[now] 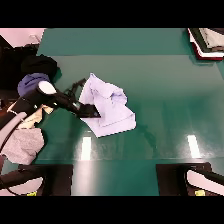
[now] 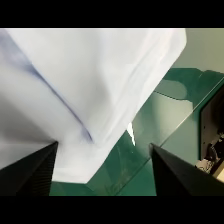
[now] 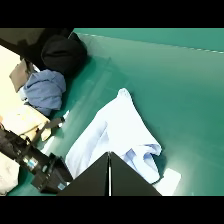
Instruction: Fold the shirts.
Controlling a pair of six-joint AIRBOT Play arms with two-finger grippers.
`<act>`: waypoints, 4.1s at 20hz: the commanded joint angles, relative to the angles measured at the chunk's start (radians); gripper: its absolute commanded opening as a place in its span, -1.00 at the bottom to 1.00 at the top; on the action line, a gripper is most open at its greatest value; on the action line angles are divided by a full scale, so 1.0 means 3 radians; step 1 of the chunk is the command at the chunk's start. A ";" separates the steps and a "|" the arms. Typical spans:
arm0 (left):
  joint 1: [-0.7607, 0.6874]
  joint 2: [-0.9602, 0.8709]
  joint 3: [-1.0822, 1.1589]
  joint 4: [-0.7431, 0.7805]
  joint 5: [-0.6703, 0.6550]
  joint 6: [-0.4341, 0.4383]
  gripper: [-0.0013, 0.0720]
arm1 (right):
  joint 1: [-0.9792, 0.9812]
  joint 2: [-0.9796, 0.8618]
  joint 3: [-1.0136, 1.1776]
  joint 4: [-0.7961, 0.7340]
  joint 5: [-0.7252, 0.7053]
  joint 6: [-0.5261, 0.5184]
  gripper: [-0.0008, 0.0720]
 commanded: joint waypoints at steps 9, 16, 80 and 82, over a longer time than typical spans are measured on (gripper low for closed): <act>-0.0443 0.0020 -0.0233 -0.0446 0.0718 0.0075 0.84 | 0.0004 -0.0003 -0.0001 -0.0009 0.0071 0.0001 -0.93; -0.0380 0.0025 -0.0108 -0.0342 0.0571 0.0134 -0.91 | 0.0004 -0.0033 -0.0003 -0.0027 0.0128 0.0001 -0.93; 0.0390 -0.0584 0.3010 0.2055 -0.0750 -0.0393 -0.91 | 0.0515 -0.0657 -0.0542 -0.2679 -0.0320 0.0102 -0.94; 0.0390 -0.0930 0.3010 0.2057 -0.0722 -0.0394 -0.91 | 0.0596 -0.0882 -0.0675 -0.2679 -0.0614 0.0103 -0.93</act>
